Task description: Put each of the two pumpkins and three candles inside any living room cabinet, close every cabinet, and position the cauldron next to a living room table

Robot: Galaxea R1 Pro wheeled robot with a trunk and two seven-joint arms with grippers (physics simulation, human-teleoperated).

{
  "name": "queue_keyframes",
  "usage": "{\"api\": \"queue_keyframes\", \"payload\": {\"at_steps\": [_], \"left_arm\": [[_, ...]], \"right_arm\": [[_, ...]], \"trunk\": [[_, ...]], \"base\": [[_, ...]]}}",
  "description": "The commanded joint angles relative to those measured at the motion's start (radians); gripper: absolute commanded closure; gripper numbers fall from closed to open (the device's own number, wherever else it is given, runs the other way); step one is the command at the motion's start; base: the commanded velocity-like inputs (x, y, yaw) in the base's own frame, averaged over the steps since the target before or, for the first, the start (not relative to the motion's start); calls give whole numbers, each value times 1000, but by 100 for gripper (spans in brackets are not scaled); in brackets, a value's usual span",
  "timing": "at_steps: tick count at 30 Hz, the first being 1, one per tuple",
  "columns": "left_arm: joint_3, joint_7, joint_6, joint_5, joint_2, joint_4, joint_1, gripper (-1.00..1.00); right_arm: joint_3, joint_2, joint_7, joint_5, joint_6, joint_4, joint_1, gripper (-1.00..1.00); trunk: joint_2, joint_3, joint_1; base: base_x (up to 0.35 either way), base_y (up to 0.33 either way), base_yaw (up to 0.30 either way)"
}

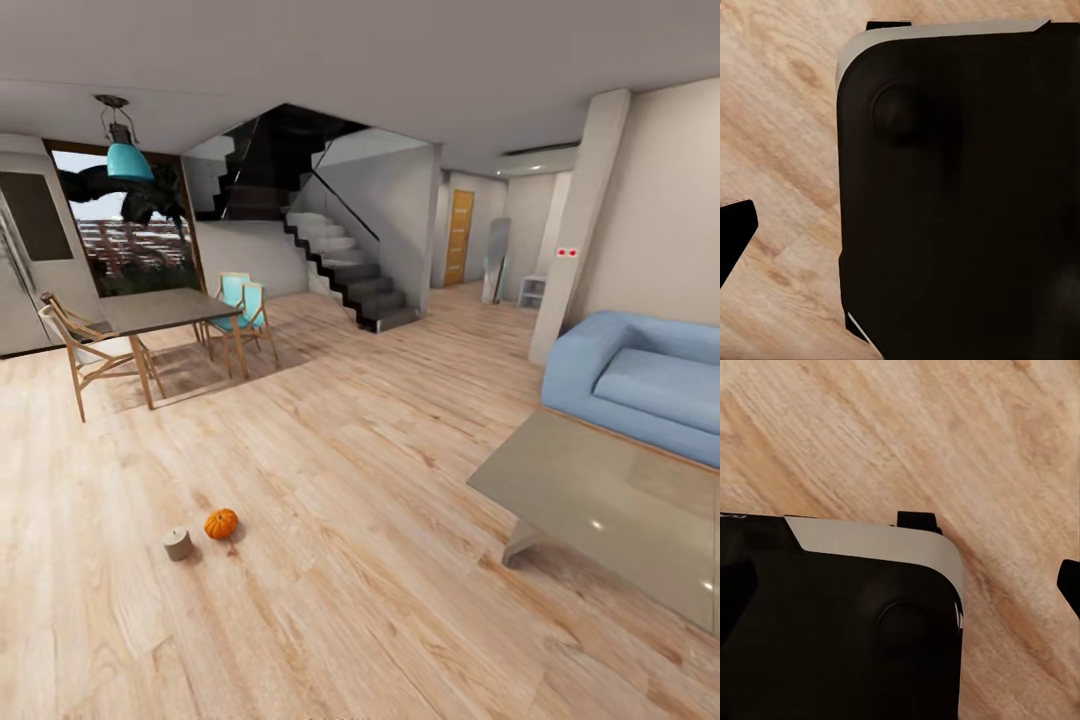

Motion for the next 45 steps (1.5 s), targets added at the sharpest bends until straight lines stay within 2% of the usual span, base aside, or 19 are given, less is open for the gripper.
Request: {"api": "queue_keyframes", "payload": {"at_steps": [1,17,41,45], "left_arm": [[0,0,0,0,0,0,0,-100],[15,0,0,0,1,0,0,-100],[15,0,0,0,0,0,0,-100],[15,0,0,0,0,0,0,-100]], "right_arm": [[0,0,0,0,0,0,0,-100],[2,1,0,0,1,1,0,-100],[2,1,-2,-2,4,2,0,-100],[21,2,-3,-2,4,3,0,-100]], "trunk": [[0,-1,0],[0,-20,0],[0,-48,0],[0,-53,0]], "base": [[0,0,215],[0,0,215],[0,0,212],[0,0,191]]}}
